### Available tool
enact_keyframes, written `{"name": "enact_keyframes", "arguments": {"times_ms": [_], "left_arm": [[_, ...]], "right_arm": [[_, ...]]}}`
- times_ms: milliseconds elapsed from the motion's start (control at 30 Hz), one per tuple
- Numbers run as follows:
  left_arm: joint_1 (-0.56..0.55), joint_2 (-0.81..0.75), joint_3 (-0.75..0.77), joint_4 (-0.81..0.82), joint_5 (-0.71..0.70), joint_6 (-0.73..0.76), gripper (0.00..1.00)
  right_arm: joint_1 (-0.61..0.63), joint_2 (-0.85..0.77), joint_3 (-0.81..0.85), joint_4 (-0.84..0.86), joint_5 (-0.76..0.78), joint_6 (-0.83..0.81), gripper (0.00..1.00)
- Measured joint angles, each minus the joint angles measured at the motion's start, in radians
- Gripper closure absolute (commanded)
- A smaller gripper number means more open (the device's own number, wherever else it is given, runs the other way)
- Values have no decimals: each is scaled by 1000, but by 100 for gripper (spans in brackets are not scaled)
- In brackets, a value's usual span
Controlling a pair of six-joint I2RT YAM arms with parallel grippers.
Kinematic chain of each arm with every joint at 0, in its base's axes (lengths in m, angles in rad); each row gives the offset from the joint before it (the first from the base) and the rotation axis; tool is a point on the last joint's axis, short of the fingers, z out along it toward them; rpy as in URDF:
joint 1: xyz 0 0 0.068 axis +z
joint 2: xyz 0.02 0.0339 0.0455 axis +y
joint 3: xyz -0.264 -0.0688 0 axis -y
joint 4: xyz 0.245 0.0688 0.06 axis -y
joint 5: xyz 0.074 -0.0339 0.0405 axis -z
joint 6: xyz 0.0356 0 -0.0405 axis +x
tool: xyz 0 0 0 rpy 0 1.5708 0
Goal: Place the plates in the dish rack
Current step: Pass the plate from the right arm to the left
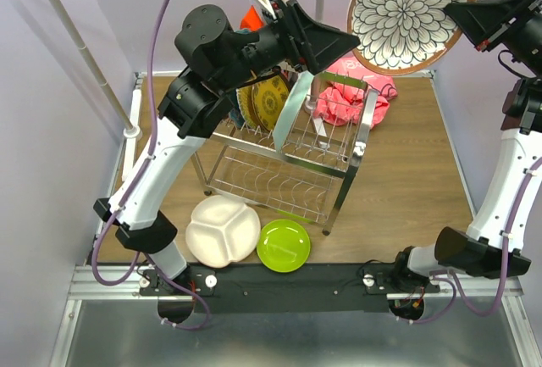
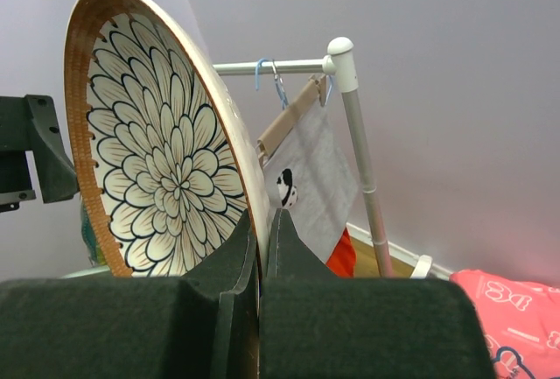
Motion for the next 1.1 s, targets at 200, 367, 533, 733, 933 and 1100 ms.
{"name": "enact_keyframes", "arguments": {"times_ms": [200, 367, 533, 733, 933, 1100], "left_arm": [[5, 15, 58, -53, 25, -27, 25], [3, 15, 89, -96, -25, -5, 25], [-6, 15, 89, -164, -144, 53, 25], [-47, 18, 92, -184, -242, 122, 25], [-94, 39, 106, -175, -301, 177, 42], [-145, 52, 115, -185, -414, 246, 55]], "right_arm": [[4, -6, -18, 0, -12, -3, 99], [18, -18, -32, 0, -19, -2, 99], [28, -22, -32, 1, -20, 5, 99], [49, -32, -41, 1, -21, 17, 99], [92, -39, -56, 3, -22, 32, 99], [119, -47, -74, 3, -21, 35, 99]]}}
